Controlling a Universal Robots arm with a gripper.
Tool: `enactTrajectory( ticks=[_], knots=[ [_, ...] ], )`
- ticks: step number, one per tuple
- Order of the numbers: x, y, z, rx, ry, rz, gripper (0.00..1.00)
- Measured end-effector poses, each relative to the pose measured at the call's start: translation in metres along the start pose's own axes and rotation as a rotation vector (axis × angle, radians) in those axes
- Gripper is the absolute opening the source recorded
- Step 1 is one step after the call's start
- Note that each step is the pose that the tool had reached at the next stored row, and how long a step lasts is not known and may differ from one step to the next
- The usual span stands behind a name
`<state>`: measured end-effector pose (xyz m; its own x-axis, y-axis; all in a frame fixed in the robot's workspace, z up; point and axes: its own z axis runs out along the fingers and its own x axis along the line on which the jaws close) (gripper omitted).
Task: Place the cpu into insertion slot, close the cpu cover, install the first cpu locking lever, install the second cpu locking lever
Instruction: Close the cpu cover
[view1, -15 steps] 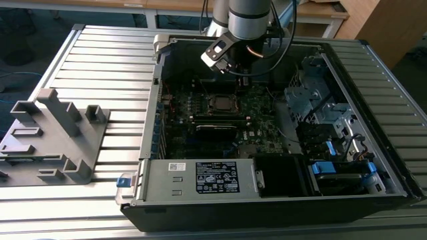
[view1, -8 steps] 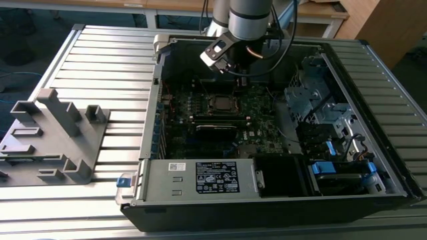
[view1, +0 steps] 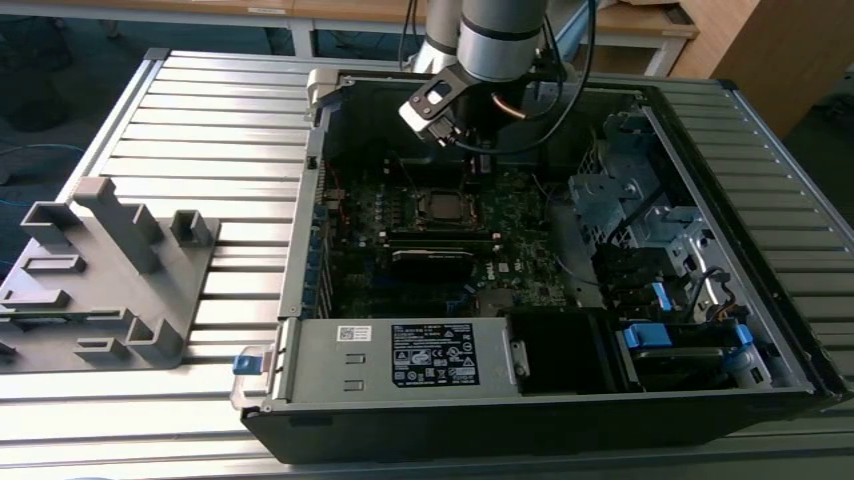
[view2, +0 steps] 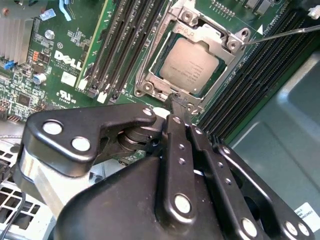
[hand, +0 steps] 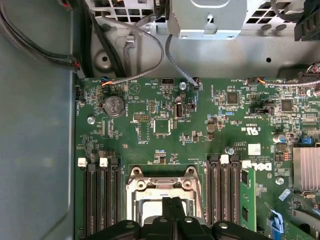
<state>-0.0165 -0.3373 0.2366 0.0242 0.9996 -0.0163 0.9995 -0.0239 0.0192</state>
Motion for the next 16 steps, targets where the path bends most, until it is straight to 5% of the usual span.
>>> enactTrajectory(
  ticks=[3,8,16],
  knots=[
    [-0.0001,-0.0026,0.0005,-0.0001,0.0003,0.0,0.11],
    [-0.0004,-0.0182,0.0022,0.0,0.0001,0.0,0.11],
    [-0.0004,-0.0245,0.0128,0.0,0.0,0.0,0.11]
  ],
)
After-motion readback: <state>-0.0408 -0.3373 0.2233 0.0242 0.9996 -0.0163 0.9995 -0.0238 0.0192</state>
